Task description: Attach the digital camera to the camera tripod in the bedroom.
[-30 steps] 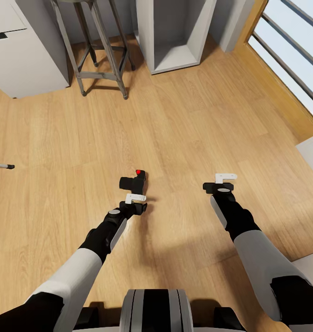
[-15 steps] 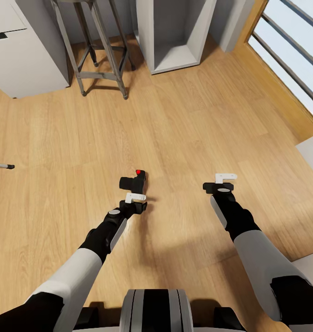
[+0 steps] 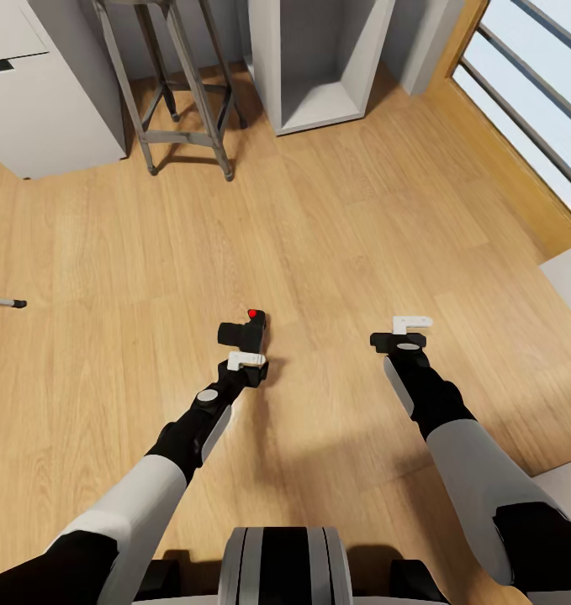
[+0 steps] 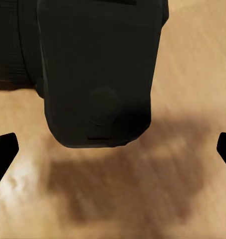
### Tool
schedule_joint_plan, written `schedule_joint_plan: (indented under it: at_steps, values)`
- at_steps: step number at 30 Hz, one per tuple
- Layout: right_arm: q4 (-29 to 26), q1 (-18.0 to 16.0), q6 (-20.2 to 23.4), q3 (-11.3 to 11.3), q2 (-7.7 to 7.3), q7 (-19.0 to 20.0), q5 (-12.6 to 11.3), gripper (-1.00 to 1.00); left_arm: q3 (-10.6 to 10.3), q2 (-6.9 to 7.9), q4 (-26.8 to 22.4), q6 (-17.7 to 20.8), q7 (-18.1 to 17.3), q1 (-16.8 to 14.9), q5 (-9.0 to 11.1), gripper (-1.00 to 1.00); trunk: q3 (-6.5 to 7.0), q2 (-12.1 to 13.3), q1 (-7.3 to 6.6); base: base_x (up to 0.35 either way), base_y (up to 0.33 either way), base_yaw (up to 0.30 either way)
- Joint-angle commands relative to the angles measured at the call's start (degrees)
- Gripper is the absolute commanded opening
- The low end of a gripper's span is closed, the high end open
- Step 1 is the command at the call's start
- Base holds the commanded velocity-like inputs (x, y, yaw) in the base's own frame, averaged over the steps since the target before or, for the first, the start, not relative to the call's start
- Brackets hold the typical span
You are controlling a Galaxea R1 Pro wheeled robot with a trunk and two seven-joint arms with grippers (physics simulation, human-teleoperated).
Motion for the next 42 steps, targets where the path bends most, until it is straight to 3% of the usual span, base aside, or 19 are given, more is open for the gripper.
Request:
schedule_joint_plan:
  at_steps: [1,7,11,16,42]
  values:
    - [-0.08,-0.02,0.34,0.36,-0.09,-0.49,-0.38,1.00,-0.01,0.00,-0.06,0.22,-0.15,-0.01,0.13,1.00,-0.03,-0.01,-0.01,0.000,0.000,0.000]
    - [-0.04,-0.02,0.30,0.36,-0.09,-0.49,-0.38,1.00,-0.06,0.02,-0.05,-0.26,-0.37,-0.01,0.13,1.00,-0.03,-0.01,-0.01,0.000,0.000,0.000]
    - [-0.03,-0.02,0.29,0.36,-0.09,-0.49,-0.38,1.00,-0.10,0.36,-0.03,-4.28,-0.53,-0.01,0.13,1.00,-0.03,-0.01,-0.01,0.000,0.000,0.000]
    - [-0.03,-0.02,0.29,0.36,-0.09,-0.49,-0.38,1.00,-0.08,0.59,0.08,-6.15,-0.42,0.06,0.13,1.00,-0.03,-0.01,-0.01,0.000,0.000,0.000]
    - [0.00,-0.02,0.29,0.36,-0.09,-0.49,-0.38,1.00,0.12,0.74,0.21,-6.76,-0.10,0.08,0.31,1.00,-0.03,-0.01,-0.01,0.000,0.000,0.000]
